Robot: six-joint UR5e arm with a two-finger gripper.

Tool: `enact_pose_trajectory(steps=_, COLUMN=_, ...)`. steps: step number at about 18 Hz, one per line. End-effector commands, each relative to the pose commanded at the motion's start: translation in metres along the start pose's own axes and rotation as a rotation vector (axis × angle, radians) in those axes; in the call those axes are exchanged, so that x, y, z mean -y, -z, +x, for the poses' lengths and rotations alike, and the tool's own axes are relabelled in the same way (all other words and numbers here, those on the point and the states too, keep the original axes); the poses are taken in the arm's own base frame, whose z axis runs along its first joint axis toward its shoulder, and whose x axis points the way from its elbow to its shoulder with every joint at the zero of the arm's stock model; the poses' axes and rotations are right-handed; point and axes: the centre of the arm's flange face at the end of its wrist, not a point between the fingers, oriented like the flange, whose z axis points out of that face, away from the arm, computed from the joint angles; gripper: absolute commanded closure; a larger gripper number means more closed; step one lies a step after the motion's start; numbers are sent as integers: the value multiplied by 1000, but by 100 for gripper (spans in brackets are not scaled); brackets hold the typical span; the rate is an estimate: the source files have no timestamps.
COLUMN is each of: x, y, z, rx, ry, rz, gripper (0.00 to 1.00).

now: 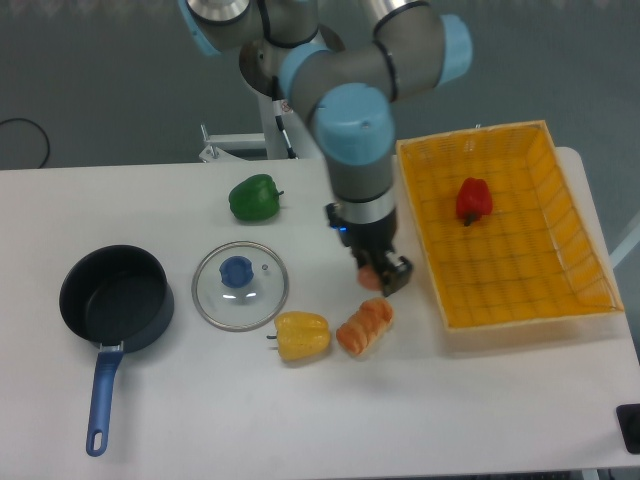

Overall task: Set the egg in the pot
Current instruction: 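Carry the egg across the table over the black saucepan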

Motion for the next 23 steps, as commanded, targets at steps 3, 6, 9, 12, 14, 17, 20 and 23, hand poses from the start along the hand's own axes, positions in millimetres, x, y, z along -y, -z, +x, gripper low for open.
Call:
enact_pose_trajectory(steps=3, x=34, y=12, z=17, rx=26, ry=13, rz=-5, gripper=59)
enact_pose_trajectory(steps=6, x=66, y=19, z=42, rx=43, ry=15, rz=-11, gripper=59)
enact_pose_trajectory(steps=9, x=93, y=18, z=66, rx=49, ry=19, rz=-24, gripper=59)
enact_pose_trajectory(steps=12, x=117, y=18, z=90, rx=54, ry=40, rz=-28, gripper=59)
enact_pose_trajectory(steps=14, x=135, y=20, z=109, rx=53, ry=59, rz=-18, gripper=59)
enact_pose_trajectory(steps=17, x=161, y=27, z=139, rx=53, ry=89, rz=0, gripper=60)
enact_pose_trajectory(steps=20, x=184, y=27, z=171, rx=42, ry=117, rz=12, gripper=60)
enact_pose_trajectory(steps=23, x=203, y=21, z=199, rx=26, ry=133, rz=12, gripper=60)
